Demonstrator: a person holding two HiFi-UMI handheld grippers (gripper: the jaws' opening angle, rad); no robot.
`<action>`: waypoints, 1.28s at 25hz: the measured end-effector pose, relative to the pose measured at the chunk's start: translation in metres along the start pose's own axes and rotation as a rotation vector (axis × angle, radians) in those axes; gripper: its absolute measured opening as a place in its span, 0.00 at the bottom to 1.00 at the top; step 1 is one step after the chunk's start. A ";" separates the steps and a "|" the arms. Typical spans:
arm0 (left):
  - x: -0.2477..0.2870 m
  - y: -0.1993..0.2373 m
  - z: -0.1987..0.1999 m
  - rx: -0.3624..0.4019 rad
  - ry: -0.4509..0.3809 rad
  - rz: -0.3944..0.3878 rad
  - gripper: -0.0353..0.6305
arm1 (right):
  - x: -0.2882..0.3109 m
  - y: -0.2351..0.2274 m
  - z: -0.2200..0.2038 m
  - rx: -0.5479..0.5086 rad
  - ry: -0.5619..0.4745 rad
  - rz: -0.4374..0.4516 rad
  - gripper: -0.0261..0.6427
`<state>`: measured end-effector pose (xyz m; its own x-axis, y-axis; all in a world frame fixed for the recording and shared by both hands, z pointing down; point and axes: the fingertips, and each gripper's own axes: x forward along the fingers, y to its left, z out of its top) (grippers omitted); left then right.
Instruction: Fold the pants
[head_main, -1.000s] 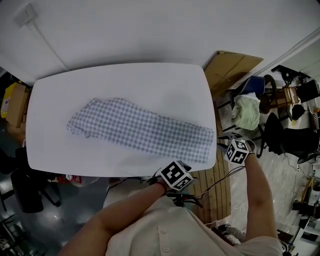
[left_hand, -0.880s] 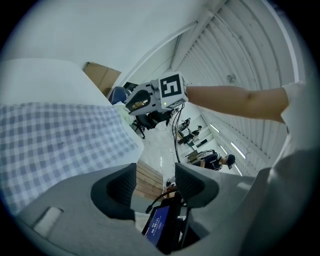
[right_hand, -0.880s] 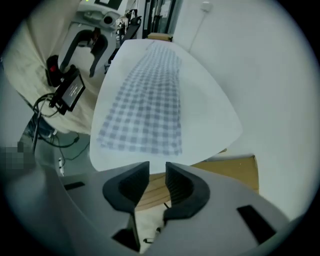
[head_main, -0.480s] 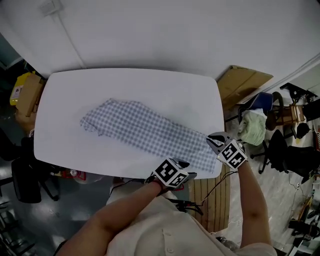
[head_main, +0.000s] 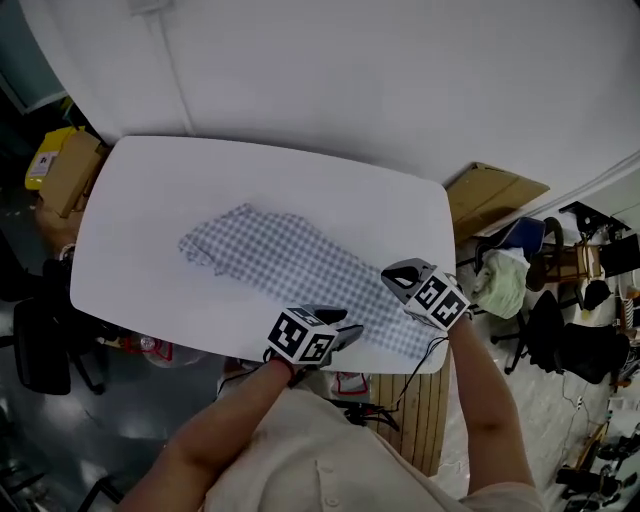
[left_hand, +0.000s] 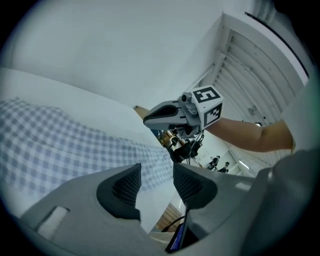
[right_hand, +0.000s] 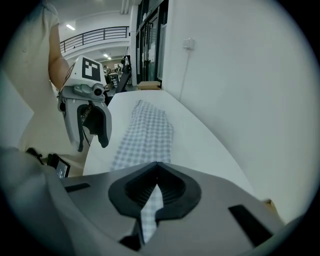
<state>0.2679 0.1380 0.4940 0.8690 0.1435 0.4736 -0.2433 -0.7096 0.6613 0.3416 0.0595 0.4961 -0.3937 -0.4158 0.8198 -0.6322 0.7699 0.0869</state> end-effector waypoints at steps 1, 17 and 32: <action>-0.010 0.007 0.002 -0.011 -0.019 0.011 0.35 | 0.004 0.000 0.010 -0.001 -0.007 0.002 0.06; -0.206 0.165 0.004 -0.233 -0.252 0.289 0.09 | 0.122 -0.006 0.179 -0.109 -0.014 0.111 0.06; -0.313 0.321 0.006 -0.337 -0.208 0.429 0.36 | 0.266 -0.007 0.277 -0.332 0.231 0.235 0.15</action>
<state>-0.0797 -0.1385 0.5545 0.7203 -0.2710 0.6386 -0.6865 -0.4110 0.5998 0.0564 -0.1906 0.5566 -0.3180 -0.1221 0.9402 -0.2815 0.9591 0.0293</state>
